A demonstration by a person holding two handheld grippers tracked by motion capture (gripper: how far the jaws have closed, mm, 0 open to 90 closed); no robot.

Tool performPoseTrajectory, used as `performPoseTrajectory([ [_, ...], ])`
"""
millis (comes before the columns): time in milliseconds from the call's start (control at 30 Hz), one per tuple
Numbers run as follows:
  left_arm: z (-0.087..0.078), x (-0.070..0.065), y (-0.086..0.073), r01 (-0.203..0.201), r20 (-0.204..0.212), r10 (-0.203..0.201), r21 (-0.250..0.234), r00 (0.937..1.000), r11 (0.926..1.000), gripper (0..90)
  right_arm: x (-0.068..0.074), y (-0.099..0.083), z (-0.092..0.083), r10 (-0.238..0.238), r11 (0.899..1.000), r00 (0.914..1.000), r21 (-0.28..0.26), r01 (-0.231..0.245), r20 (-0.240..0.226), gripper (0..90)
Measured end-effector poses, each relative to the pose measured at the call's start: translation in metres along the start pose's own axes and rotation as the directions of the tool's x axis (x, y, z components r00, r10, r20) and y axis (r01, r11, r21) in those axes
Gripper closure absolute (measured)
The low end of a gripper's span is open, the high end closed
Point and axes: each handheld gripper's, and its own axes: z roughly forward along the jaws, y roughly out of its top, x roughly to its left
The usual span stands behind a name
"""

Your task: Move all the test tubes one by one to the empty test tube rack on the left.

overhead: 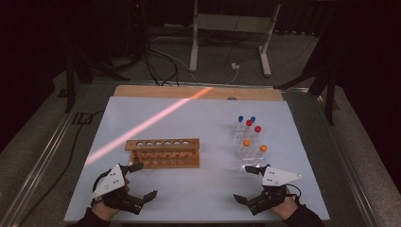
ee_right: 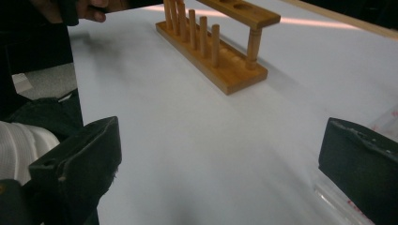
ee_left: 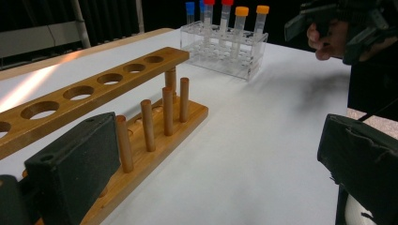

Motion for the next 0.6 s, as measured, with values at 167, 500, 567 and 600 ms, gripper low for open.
performPoseTrajectory([
  [167, 0.000, 0.000, 0.000, 0.001, 0.000, -0.001, -0.001, 1.0000, 1.0000, 0.5, 0.001, 0.007, -0.001, -0.012, 1.000, 0.9998, -0.008, 0.012, 0.018, 0.0],
  [500, -0.001, 0.000, 0.000, 0.002, 0.005, -0.002, -0.004, 1.0000, 1.0000, 0.5, -0.004, 0.023, -0.012, -0.008, 0.999, 0.9975, -0.043, 0.011, 0.070, 0.0],
  [567, -0.001, 0.000, 0.000, 0.001, 0.005, -0.001, -0.005, 1.0000, 1.0000, 0.5, -0.006, 0.025, -0.014, -0.004, 0.999, 0.9969, -0.053, 0.008, 0.079, 0.0],
  [600, -0.001, 0.000, 0.000, 0.001, 0.005, -0.001, -0.005, 1.0000, 1.0000, 0.5, -0.007, 0.027, -0.015, -0.006, 0.998, 0.9964, -0.055, 0.011, 0.085, 0.0],
])
